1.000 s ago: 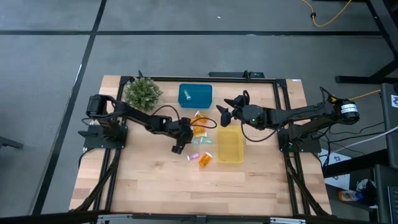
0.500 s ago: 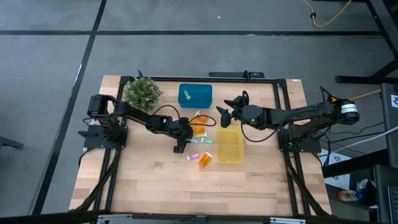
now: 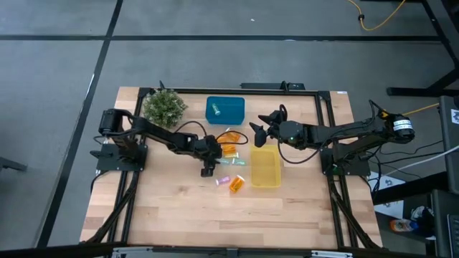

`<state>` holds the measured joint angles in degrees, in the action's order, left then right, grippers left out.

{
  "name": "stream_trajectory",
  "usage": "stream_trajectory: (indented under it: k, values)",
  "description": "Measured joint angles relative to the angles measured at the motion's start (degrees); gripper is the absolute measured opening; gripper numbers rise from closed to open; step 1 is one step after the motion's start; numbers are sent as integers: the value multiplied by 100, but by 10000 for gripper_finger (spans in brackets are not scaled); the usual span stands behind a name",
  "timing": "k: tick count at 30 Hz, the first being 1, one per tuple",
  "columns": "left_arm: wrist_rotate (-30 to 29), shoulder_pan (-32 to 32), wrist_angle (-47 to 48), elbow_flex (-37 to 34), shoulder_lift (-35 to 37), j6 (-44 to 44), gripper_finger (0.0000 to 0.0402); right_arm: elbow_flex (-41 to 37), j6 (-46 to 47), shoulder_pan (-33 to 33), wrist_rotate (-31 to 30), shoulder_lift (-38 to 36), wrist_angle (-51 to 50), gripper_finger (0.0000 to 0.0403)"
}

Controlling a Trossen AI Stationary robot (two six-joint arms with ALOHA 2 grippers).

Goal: Pick and place medicine bottles into bin by pill shape (circle, oval)
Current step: Put the left small blue pill bottle into the blue bin

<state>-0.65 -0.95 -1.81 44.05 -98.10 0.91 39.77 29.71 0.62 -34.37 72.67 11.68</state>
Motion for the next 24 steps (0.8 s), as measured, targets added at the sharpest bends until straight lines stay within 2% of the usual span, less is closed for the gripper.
stream_trajectory:
  k: [6, 12, 15, 18, 21, 24]
  values:
    - [-144, -29, -12, 4, 565, -146, 96, 2, 2, 0, -2, -1, -44, 273]
    - [-1367, -273, 215, 7, 1239, -713, 95, 2, 2, 2, -4, -1, -48, 273]
    - [-1811, -629, 131, 7, 1437, -909, 95, 2, 2, 2, -4, 0, -46, 273]
    - [-1982, -1157, -194, 7, 1458, -901, 95, 2, 2, 2, -7, -1, -45, 273]
    - [-1957, -1750, -563, 9, 1364, -774, 95, 2, 4, 1, -7, -1, -43, 273]
    - [-1647, -2255, -625, 9, 1223, -559, 95, 2, 62, 2, -7, -1, -42, 273]
